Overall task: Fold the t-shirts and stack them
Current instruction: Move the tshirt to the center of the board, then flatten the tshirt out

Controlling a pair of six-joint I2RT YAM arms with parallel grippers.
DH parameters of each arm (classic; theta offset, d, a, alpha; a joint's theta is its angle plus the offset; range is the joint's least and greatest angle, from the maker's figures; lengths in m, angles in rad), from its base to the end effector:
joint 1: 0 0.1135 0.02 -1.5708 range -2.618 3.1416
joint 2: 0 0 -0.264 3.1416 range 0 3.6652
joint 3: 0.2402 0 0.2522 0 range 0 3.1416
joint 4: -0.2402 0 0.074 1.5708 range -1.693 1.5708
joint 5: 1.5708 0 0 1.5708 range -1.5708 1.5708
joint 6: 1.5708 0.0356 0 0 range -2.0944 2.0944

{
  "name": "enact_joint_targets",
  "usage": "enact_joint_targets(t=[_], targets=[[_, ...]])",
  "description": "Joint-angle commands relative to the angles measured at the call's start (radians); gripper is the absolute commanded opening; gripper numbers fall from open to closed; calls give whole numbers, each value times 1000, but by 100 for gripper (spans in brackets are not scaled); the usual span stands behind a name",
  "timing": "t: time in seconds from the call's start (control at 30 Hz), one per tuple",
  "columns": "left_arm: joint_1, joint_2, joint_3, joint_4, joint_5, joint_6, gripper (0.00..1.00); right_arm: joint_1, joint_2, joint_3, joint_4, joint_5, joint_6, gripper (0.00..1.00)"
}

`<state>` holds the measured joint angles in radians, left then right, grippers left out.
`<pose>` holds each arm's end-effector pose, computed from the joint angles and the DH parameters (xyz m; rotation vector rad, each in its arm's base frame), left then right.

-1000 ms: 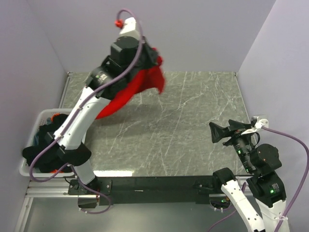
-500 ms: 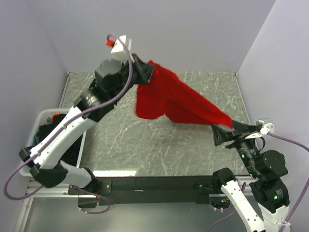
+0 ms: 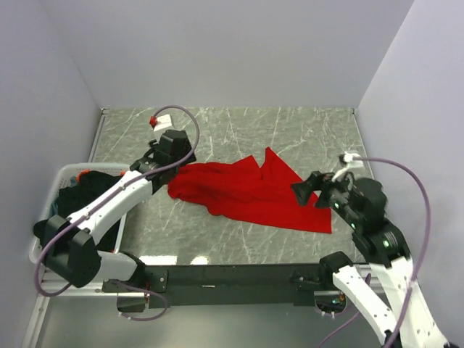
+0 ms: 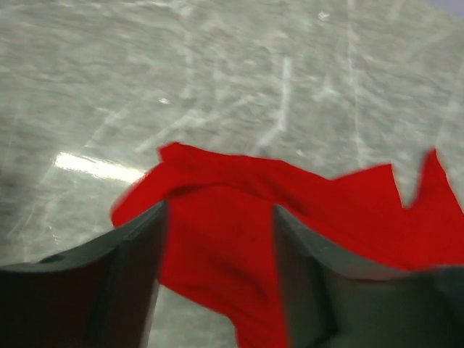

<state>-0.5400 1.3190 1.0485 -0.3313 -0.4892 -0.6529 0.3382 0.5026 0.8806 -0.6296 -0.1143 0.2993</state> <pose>0.2601 -0.1364 0.3019 -0.3905 2.0628 -0.1856 0.0931 0.0370 0.3596 -0.1183 1.8523 0.5514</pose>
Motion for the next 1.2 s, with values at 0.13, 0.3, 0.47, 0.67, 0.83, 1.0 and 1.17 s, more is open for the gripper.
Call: enact_joint_targets(t=[0.13,0.3,0.47,0.67,0.83,1.0,1.17], targets=[[37,59,148,-199,-17,-87,98,4,263,-38,-125,47,124,97],[29,-54,-3,-324,110,-204,97,4,318,-120,-67,63,190,86],[-15,-213,-186,-301,228,-327,94,-11,395,-187,1,113,234,82],[-147,-227,-301,-209,304,-448,93,-33,473,-245,65,149,276,82],[-248,-57,-257,-157,279,-471,90,-70,502,-288,106,136,282,82],[-276,90,-190,-114,225,-464,83,-80,513,-322,126,139,294,82],[-285,181,-125,-100,195,-452,76,-114,533,-351,160,127,302,82]])
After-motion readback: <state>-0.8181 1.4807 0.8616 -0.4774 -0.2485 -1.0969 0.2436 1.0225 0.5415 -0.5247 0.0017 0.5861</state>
